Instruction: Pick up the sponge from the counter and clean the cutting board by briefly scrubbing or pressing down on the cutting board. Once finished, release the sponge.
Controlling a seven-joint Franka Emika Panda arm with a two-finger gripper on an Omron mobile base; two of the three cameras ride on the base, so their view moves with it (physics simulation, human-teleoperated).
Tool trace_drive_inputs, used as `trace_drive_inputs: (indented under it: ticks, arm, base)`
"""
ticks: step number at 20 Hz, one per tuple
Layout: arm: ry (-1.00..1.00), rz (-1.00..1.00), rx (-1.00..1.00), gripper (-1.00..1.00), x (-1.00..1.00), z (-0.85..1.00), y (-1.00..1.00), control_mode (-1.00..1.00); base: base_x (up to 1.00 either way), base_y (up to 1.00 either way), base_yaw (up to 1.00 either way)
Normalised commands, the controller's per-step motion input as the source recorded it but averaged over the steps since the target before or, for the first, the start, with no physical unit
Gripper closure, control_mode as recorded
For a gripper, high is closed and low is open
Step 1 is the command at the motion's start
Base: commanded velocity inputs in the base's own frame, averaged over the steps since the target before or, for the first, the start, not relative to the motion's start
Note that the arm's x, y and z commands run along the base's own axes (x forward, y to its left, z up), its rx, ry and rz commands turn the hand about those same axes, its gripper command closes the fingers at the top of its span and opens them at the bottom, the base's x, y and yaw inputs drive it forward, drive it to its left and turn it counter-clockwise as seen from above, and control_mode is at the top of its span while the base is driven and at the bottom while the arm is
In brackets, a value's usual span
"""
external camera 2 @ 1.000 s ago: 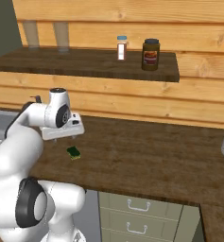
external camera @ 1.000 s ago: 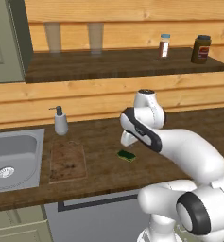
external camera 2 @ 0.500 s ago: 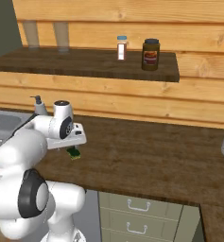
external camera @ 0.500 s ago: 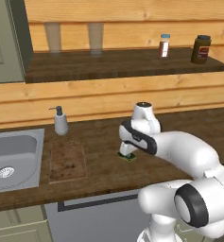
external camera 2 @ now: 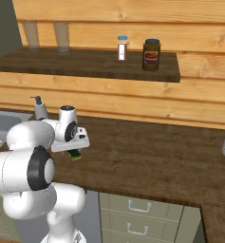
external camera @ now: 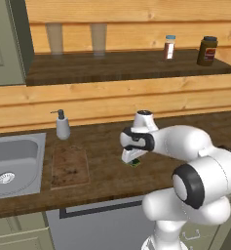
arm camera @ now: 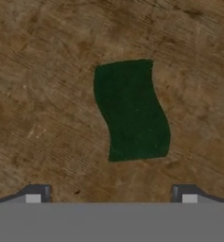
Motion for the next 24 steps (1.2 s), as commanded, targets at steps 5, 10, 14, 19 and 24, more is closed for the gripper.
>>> trace_drive_inputs:
  ticks: [5, 10, 14, 19, 24]
  arm:
    - [0.03, 0.0, 0.0, -1.0, 0.25, -0.22, 0.0, -1.0]
    - [0.03, 0.0, 0.0, -1.0, 0.24, -0.22, 0.0, -1.0]
    - [0.03, 0.0, 0.0, -1.0, 0.23, -0.23, 0.0, -1.0]
    - [0.02, 0.0, 0.0, -1.0, 0.21, -0.24, 0.05, -1.0]
    - [0.02, 0.0, 0.0, -1.0, 0.16, -0.27, 0.09, -1.0]
  base:
    - [0.0, 0.0, 0.0]
    - [0.0, 0.0, 0.0]
    - [0.0, 0.0, 0.0]
    - [0.0, 0.0, 0.0]
    - [0.0, 0.0, 0.0]
